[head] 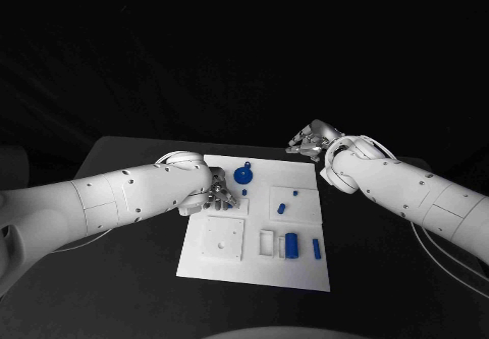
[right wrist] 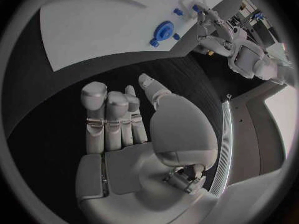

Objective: Assemble the parts on the task board

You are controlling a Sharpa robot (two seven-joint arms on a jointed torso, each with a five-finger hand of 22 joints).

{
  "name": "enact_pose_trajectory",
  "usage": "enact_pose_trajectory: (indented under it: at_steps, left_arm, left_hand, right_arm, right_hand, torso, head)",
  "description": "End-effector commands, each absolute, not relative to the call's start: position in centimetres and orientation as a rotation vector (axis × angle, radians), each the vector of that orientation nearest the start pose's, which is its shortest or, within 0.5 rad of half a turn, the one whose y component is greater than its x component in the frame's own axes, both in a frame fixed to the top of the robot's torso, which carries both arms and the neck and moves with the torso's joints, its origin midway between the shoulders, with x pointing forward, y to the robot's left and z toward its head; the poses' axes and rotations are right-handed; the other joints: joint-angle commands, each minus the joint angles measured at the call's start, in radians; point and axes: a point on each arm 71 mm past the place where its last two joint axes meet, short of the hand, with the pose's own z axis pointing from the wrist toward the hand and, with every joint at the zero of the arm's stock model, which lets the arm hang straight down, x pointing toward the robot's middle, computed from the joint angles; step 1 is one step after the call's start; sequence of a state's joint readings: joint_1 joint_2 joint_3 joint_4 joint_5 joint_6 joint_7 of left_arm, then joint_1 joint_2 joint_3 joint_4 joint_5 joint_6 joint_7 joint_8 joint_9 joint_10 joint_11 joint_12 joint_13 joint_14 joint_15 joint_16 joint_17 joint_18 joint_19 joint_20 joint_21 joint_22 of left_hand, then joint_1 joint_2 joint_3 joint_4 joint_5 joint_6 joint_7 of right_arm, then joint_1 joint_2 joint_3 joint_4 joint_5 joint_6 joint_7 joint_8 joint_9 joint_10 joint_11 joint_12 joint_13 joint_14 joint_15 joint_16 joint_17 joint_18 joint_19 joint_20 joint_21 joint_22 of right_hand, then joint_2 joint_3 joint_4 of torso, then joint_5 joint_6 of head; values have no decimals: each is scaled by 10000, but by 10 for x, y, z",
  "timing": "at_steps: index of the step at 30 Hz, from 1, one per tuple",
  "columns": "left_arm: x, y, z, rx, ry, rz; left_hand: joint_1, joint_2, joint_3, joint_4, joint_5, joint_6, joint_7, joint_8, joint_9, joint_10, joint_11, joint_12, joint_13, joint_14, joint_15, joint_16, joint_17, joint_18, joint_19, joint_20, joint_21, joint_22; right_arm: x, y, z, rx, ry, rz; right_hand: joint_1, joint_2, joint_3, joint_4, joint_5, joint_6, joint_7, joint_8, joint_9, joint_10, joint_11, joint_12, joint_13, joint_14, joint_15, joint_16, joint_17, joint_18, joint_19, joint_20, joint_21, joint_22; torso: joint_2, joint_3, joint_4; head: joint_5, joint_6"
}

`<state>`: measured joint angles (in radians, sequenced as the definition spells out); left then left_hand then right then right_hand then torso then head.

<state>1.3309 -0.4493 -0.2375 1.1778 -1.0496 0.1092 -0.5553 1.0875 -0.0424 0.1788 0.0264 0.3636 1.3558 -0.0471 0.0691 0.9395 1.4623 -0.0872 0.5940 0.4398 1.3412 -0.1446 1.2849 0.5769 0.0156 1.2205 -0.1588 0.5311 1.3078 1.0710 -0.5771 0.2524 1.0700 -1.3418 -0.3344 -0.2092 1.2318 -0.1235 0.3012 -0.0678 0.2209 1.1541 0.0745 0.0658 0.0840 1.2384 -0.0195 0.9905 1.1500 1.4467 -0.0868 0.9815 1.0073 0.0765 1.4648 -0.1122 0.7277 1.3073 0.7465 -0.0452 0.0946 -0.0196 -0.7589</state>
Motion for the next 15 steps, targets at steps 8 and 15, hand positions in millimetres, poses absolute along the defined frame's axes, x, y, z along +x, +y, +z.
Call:
enact_pose_trajectory:
  at_steps: [8,15]
  left_arm:
    - [528,126,-240,-277,23222,-2443]
    - [528,131,-239,-383,23145,-2476]
  left_hand:
    - [142,-176,-256,593,-1066,61,-42,-20,9,522,-12,-27,6,-43,7,-52,-32,-156,90,1,-66,185]
    - [-149,-1127,-125,1904,-3113,258,-14,-7,53,523,1,-17,5,-34,7,-50,-35,-155,120,-3,-82,190]
  right_arm:
    - [570,-223,-196,3518,16105,5275]
    - [569,-225,-197,3536,16102,5244]
  right_hand:
    - [-55,17,-76,-12,59,-14,-7,-26,-14,-44,-5,-58,-19,-10,11,-37,-11,-12,566,50,-39,831]
    - [-62,11,-98,3,59,-25,-3,-28,-15,-41,-5,-59,-21,-9,12,-41,-14,-9,566,50,-50,828]
  torso:
    - [-3,-11,4]
    - [-2,-21,3]
  head:
    - [-13,12]
    - [-26,32]
